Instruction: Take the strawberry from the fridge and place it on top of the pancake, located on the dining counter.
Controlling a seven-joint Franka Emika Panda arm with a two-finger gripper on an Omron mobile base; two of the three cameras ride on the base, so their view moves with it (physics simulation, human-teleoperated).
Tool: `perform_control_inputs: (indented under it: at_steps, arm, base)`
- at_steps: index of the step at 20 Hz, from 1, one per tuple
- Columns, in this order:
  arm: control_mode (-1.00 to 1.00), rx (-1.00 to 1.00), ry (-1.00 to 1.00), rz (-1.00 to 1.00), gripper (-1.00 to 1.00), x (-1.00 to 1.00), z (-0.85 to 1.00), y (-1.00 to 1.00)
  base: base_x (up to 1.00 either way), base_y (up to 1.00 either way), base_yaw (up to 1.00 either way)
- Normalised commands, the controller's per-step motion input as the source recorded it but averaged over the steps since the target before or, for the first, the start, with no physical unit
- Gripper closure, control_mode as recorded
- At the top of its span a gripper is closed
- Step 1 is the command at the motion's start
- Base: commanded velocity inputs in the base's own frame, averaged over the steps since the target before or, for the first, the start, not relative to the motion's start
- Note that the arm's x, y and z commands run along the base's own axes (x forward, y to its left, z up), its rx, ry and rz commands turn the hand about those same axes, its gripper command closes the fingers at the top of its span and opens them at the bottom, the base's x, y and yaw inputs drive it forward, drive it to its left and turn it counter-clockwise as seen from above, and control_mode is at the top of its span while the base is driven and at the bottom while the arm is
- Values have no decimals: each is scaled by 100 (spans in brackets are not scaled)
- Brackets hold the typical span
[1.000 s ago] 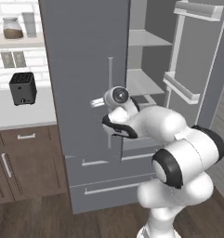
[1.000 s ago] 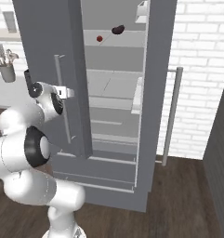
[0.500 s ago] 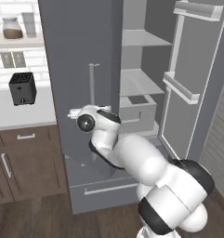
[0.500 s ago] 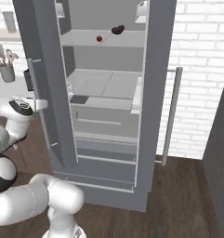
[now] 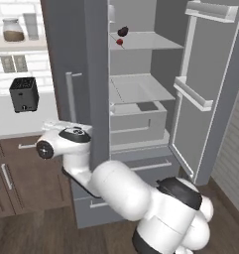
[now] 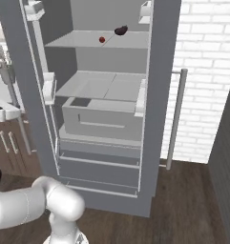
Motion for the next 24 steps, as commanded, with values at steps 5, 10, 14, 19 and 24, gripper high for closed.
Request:
perform_control_inputs:
  at_steps: [5,10,14,19,24]
  arm:
    - [-100,14,-1,-22,100,1,-4,100]
    - [-100,21,-7,-18,100,-22,-1,92]
    - [-100,23,-13,-11,-100,-79,10,74]
    - [-100,20,-12,-2,-100,-100,54,-79]
    - [-100,4,9,17,-100,-93,55,-100]
  base:
    - [0,0,0]
    - [0,0,0]
    - [0,0,0]
    - [0,0,0]
    - [0,0,0]
